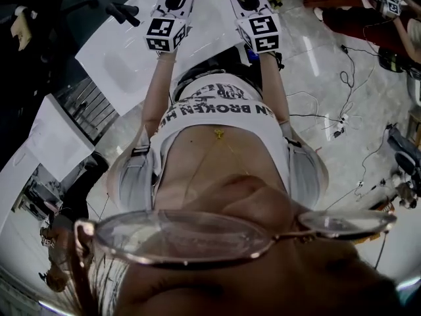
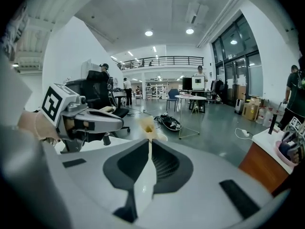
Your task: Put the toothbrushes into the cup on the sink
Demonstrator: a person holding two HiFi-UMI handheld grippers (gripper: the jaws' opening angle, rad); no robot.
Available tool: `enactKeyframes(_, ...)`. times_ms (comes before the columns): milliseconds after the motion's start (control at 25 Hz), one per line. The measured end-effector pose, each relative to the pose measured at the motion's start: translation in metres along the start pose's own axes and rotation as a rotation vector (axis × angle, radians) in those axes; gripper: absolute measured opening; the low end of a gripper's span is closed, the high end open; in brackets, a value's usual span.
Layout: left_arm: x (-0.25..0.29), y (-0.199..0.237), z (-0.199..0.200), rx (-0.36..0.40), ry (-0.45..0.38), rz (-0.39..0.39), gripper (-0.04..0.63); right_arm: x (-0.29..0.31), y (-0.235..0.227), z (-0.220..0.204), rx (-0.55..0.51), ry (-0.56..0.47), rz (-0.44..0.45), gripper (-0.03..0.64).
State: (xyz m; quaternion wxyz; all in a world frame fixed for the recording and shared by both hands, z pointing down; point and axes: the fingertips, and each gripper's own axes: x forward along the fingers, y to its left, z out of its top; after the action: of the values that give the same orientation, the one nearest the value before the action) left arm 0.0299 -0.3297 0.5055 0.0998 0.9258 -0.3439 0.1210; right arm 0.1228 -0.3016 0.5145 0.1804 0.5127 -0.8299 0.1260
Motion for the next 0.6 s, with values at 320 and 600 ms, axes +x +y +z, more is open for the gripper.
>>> enactKeyframes(320, -0.035, -0.009, 0.009, -0.023, -0.049, 0.055, 0.014, 0.017, 0.042, 0.013, -0.03, -0.021, 0.119, 0.028)
enactKeyframes(600, -0.067, -0.012, 0.023, -0.037, -0.097, 0.122, 0.014, 0.018, 0.079, 0.027, -0.078, -0.047, 0.206, 0.028)
